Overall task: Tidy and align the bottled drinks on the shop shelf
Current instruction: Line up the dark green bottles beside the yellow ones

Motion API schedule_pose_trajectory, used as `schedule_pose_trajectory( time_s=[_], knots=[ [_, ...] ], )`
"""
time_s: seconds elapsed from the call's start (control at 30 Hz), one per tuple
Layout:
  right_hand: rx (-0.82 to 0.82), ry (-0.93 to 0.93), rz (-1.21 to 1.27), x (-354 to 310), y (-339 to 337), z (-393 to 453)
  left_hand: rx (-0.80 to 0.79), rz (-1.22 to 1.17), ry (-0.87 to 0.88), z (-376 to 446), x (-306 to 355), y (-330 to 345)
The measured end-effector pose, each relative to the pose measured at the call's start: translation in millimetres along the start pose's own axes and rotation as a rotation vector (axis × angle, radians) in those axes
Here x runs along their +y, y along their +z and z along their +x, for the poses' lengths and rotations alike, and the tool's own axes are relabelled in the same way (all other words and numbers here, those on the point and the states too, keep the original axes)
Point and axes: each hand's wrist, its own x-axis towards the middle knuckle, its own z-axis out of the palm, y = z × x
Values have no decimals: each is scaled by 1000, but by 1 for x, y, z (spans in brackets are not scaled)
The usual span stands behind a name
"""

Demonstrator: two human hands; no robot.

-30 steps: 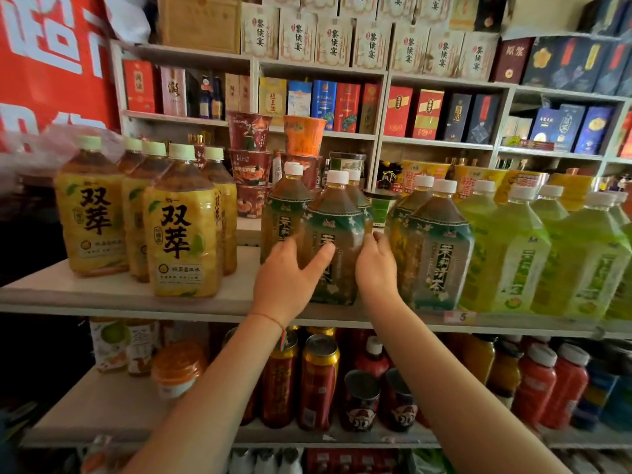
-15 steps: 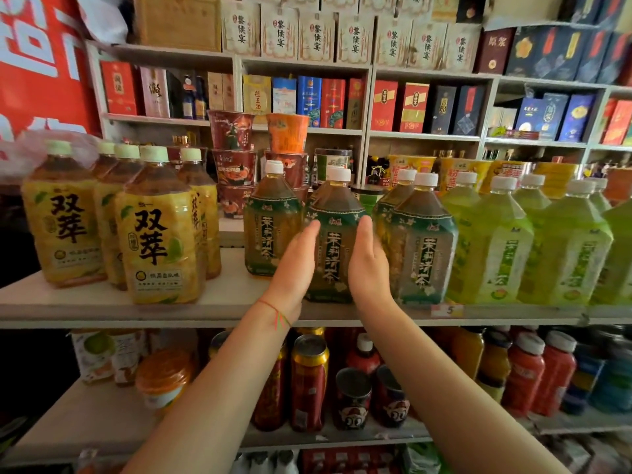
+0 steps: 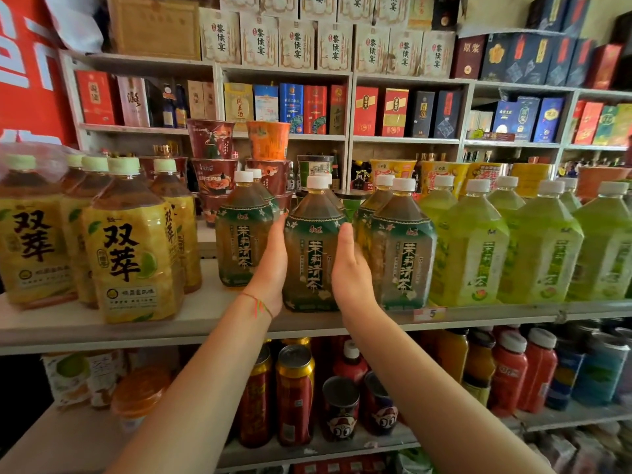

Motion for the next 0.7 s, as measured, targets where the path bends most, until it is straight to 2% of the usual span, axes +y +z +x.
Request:
schedule_pose_trajectory(
  time_s=[0.43,0.7],
  knots=[
    [25,68,72,-7,5,5,16,-72,-18,4,-4,3],
    [-56,116,101,-11,-11,3,1,-61,10,-14,-3,11]
  ],
)
